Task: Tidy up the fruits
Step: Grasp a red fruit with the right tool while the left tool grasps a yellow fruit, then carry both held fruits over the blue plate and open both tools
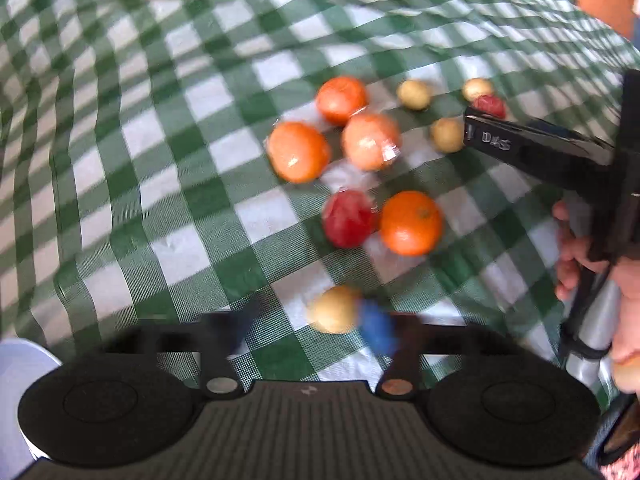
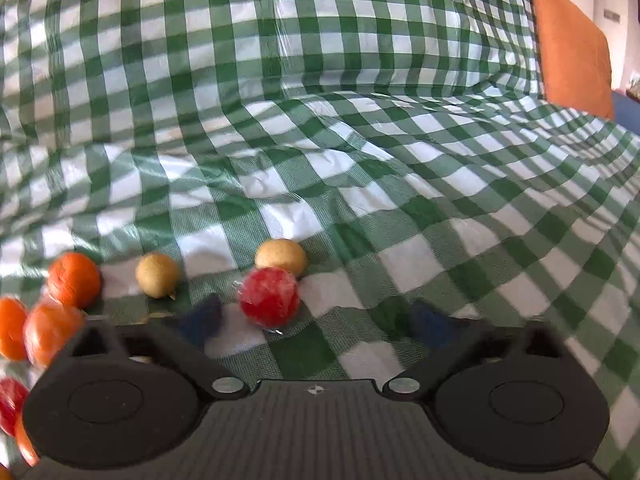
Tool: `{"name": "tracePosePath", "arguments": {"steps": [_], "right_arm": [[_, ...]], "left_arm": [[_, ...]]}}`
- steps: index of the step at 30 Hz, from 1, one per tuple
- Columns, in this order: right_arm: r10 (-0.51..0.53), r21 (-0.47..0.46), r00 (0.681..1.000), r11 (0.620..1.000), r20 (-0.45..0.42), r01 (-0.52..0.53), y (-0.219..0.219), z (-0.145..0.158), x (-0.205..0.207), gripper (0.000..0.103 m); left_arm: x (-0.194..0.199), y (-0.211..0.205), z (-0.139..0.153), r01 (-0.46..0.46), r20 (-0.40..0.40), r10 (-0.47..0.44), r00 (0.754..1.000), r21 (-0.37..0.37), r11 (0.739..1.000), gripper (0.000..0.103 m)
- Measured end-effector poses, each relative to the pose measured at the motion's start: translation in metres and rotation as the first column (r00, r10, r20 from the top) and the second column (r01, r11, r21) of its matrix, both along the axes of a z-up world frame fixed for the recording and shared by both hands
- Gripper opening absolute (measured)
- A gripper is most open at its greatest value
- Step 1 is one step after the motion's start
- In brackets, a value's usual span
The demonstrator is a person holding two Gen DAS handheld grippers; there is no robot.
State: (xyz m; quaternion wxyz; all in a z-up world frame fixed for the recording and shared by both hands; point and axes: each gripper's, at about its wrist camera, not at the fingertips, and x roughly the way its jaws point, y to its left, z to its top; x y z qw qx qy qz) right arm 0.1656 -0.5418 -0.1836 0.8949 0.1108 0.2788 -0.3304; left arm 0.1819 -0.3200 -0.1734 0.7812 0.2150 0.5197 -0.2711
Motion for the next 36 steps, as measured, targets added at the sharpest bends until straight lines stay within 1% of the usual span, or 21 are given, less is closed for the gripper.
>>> {"name": "tracePosePath", "arguments": {"steps": [1,2,3,4,6,8,14,16,20,23,26,30,36], "right_arm": [[0.023,-0.005,1.000,1.000,0.009,-0.023,0.001,0.001,-0.002,0.049],[0.038,-0.017,0.999,0.999,0.012,-0.037,0.004,0.002,-0.005,0.037],[0.034,-0.030,0.999,0.999,0.004,-0.034,0.005,0.003,-0.005,0.032],[0.029,-0.020,1.000,0.999,0.009,-0.029,0.006,0.003,-0.007,0.032],[0.002,0.051,0.999,0.999,0.044,-0.004,0.000,0.006,-0.014,0.032],[-0.018,0.109,0.998,0.994,0.059,0.012,0.002,0.014,-0.024,0.032],[0.020,0.252,0.997,0.967,0.076,-0.039,0.027,0.048,-0.063,0.032],[0.044,0.287,0.995,0.956,0.085,-0.066,0.043,0.058,-0.080,0.032],[0.127,0.302,0.987,0.941,0.099,-0.151,0.086,0.082,-0.106,0.032],[0.214,0.313,0.970,0.919,0.112,-0.239,0.120,0.098,-0.123,0.032],[0.307,0.299,0.945,0.896,0.115,-0.328,0.159,0.113,-0.138,0.032],[0.405,0.303,0.906,0.855,0.119,-0.422,0.205,0.131,-0.159,0.032],[0.504,0.280,0.856,0.811,0.114,-0.514,0.263,0.155,-0.181,0.032]], "left_arm": [[-0.004,0.000,0.004,0.005,0.012,-0.005,1.000,0.010,1.000,0.027],[-0.006,0.002,0.007,0.001,0.025,-0.001,1.000,0.011,1.000,0.027],[-0.007,0.004,0.009,-0.006,0.023,0.006,1.000,0.009,1.000,0.027],[-0.006,0.008,0.013,-0.018,0.005,0.018,1.000,0.001,1.000,0.027],[-0.005,0.018,0.023,-0.054,-0.033,0.053,0.998,-0.027,0.998,0.027],[-0.009,0.029,0.036,-0.075,-0.038,0.073,0.997,-0.042,0.996,0.027],[-0.036,0.067,0.068,-0.122,-0.012,0.122,0.992,0.012,0.992,0.028],[-0.049,0.086,0.079,-0.137,-0.011,0.138,0.990,0.013,0.990,0.027],[-0.074,0.125,0.103,-0.179,-0.002,0.179,0.984,0.004,0.984,0.028],[-0.093,0.155,0.120,-0.222,0.011,0.222,0.975,0.000,0.975,0.027],[-0.111,0.184,0.134,-0.254,0.024,0.254,0.967,-0.008,0.967,0.028],[-0.133,0.219,0.149,-0.295,0.054,0.296,0.954,-0.020,0.955,0.028],[-0.160,0.267,0.166,-0.348,0.081,0.353,0.932,-0.067,0.935,0.028]]}}
